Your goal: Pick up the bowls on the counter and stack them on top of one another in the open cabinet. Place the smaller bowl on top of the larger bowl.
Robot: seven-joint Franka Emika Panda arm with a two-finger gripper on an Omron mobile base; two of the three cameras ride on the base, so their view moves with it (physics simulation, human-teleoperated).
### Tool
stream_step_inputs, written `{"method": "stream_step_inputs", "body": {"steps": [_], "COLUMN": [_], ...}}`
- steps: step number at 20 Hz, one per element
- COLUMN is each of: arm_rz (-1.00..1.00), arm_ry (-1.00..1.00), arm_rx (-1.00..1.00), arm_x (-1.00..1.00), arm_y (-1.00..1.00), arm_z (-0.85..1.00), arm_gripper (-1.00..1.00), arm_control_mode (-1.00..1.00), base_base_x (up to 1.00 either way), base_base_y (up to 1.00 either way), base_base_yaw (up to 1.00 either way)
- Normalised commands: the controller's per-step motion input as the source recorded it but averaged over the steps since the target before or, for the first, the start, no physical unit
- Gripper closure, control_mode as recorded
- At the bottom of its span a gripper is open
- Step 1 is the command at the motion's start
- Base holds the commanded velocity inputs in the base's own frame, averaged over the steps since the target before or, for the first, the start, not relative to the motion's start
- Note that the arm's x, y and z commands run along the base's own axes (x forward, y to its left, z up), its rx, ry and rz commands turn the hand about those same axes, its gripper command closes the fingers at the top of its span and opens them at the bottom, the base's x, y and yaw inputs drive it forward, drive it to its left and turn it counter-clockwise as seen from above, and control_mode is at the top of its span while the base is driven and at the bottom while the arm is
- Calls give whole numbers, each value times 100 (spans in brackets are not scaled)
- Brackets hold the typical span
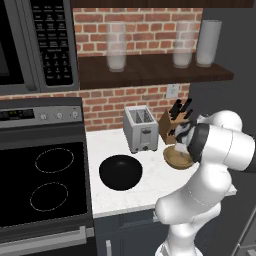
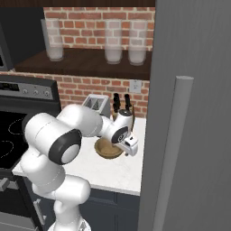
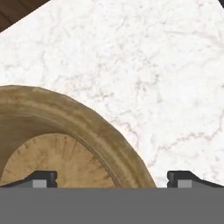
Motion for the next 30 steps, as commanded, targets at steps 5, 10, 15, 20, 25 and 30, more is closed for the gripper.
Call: {"method": "stream_step_inputs", "body": {"steps": [5,10,15,20,25,30], "arm_rz": [0,0,0,0,0,0], "arm_ry": [0,0,0,0,-7,-19], "arm_rx": [0,0,0,0,0,0], "arm_x": [12,17,2,-13,-58,-98], "arm_y": [0,0,10,27,33,45], "arm_z": [-27,-26,-8,-1,4,58], "arm_gripper": [-100,-100,100,100,100,100], "arm_control_mode": [-100,-100,-100,-100,-100,-100], "base_base_x": [0,0,0,0,0,0], "base_base_y": [0,0,0,0,0,0], "base_base_yaw": [0,0,0,0,0,0]}}
